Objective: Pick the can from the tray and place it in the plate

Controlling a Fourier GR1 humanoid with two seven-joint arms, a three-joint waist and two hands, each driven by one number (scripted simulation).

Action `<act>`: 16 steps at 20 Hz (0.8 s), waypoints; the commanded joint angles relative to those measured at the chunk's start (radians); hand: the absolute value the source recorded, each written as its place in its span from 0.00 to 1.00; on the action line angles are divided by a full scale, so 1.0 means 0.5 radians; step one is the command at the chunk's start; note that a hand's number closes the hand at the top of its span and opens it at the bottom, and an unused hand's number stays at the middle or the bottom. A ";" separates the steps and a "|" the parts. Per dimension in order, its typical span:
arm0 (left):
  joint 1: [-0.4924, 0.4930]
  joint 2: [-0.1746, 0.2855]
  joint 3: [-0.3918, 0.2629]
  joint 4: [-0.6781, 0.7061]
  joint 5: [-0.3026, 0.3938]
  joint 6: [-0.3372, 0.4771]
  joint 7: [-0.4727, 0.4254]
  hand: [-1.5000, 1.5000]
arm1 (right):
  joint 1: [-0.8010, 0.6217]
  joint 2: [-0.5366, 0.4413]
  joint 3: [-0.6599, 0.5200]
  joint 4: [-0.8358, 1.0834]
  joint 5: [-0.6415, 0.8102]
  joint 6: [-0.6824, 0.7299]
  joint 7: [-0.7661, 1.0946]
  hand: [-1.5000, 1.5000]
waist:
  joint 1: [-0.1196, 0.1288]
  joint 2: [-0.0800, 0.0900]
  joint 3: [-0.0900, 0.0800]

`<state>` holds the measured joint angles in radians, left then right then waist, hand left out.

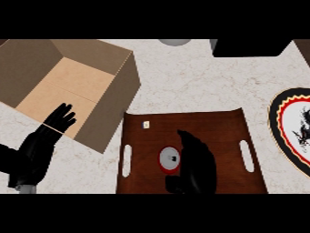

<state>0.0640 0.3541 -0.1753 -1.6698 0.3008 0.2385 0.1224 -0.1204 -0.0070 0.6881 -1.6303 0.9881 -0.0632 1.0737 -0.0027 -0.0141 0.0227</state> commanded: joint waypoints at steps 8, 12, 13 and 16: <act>0.037 -0.145 -0.172 0.290 -0.011 -0.051 0.126 0.50 | -0.171 0.013 0.067 0.187 0.099 0.033 0.107 1.00 | -0.020 0.041 -0.048; 0.027 -0.091 -0.107 0.227 0.004 -0.071 0.132 0.50 | -0.380 0.013 -0.377 0.397 0.094 -0.055 0.266 1.00 | -0.021 0.069 -0.049; 0.008 -0.101 -0.104 0.198 0.020 -0.067 0.151 0.50 | -0.409 0.013 -0.452 0.437 0.094 -0.138 0.330 1.00 | -0.026 0.081 -0.048; 0.061 -0.045 -0.083 0.114 0.016 -0.089 0.155 0.50 | -0.593 0.013 -0.774 0.611 0.205 -0.152 0.423 1.00 | 0.004 0.093 -0.048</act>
<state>0.0687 0.3539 -0.1597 -1.6928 0.3017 0.2101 0.1353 -0.3171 -0.0080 0.4556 -1.4178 1.0487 -0.0819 1.1073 -0.0015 0.0040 0.0190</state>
